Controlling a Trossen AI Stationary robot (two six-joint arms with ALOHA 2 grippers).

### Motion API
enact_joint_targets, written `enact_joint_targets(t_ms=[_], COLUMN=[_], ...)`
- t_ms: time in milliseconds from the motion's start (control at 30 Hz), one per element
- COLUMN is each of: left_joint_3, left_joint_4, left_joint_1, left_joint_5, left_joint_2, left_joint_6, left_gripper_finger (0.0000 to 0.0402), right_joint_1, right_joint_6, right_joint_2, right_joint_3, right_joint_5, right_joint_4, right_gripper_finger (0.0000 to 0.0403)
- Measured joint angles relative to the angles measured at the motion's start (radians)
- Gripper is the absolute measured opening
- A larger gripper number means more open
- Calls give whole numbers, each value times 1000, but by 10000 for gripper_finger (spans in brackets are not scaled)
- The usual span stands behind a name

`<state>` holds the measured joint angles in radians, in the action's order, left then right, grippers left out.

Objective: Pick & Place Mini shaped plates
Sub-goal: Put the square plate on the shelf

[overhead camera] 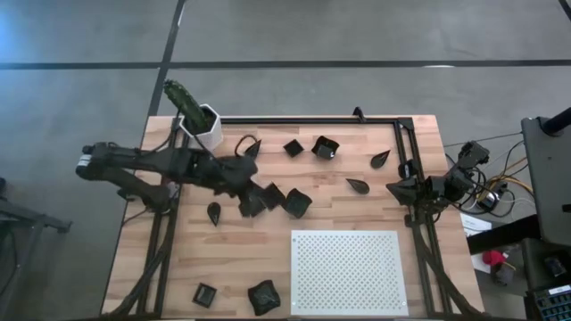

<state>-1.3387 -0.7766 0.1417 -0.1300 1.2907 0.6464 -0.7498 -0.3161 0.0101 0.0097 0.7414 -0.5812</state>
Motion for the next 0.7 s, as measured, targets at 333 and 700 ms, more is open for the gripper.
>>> enact_joint_targets(t_ms=[333,700], left_joint_3=[-263,-463], left_joint_4=[-7,-10], left_joint_1=[126,181], left_joint_5=[29,165], left_joint_2=[256,500], left_joint_6=[2,-25], left_gripper_finger=[0,0], right_joint_1=[0,-1], right_joint_6=[2,0], right_joint_2=[0,-1], right_joint_3=[0,0], right_joint_5=[-9,-72], right_joint_4=[0,104], right_gripper_finger=[8,8])
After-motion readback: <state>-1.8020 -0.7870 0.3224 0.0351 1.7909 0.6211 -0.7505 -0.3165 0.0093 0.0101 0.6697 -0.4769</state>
